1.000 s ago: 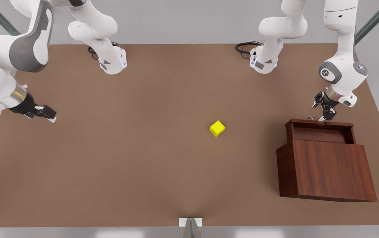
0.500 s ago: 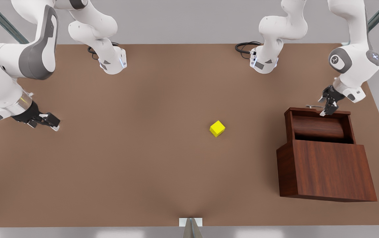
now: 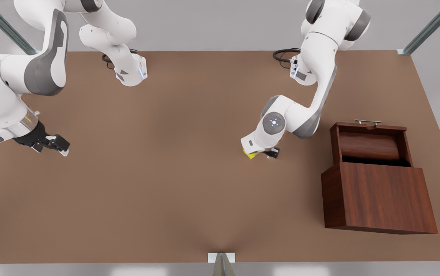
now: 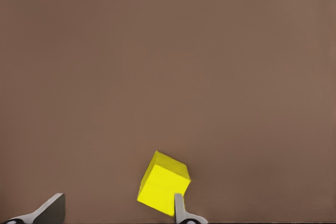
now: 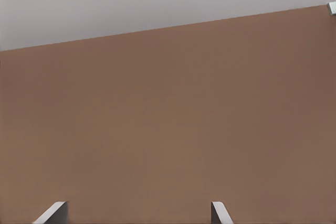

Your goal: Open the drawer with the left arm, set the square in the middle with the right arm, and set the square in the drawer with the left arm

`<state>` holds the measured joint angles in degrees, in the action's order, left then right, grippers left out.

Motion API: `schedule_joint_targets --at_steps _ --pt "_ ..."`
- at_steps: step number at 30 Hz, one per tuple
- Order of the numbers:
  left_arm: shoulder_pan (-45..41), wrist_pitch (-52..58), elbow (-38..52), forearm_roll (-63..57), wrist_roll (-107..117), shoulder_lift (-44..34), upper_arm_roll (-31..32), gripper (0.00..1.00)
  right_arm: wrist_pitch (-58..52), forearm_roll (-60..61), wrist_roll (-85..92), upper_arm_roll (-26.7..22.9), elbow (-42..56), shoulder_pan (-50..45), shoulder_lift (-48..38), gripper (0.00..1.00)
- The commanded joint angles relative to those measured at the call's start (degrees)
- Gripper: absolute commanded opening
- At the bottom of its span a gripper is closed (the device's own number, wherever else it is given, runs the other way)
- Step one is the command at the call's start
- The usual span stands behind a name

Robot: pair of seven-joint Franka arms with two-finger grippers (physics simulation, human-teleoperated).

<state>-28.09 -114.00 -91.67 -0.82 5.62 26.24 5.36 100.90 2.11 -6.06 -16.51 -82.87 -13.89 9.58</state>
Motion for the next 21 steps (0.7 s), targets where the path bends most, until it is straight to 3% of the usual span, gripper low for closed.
schedule_joint_targets --at_steps 1,4,9,13,21 --pt "-0.1 0.0 0.1 -0.2 -1.1 0.4 0.0 1.00 0.1 0.0 0.0 0.0 0.1 0.0 0.0 1.00" --pt "-5.0 -1.8 0.2 -8.2 -1.7 3.5 0.0 1.00 -0.1 0.0 0.0 0.0 0.1 0.2 -0.1 1.00" --pt "-6.1 -5.4 -0.6 -16.6 -2.5 6.4 0.0 1.00 -0.1 0.0 0.0 -0.2 0.1 0.3 -0.3 1.00" --pt "-6.1 -9.8 -7.7 -16.7 -2.5 5.0 0.1 1.00 0.0 0.0 0.0 -0.2 0.1 0.2 -0.2 1.00" --pt "-6.1 -16.3 -12.0 -15.8 -2.1 4.4 0.7 1.00 0.0 0.0 0.0 -0.2 0.1 0.2 -0.2 1.00"
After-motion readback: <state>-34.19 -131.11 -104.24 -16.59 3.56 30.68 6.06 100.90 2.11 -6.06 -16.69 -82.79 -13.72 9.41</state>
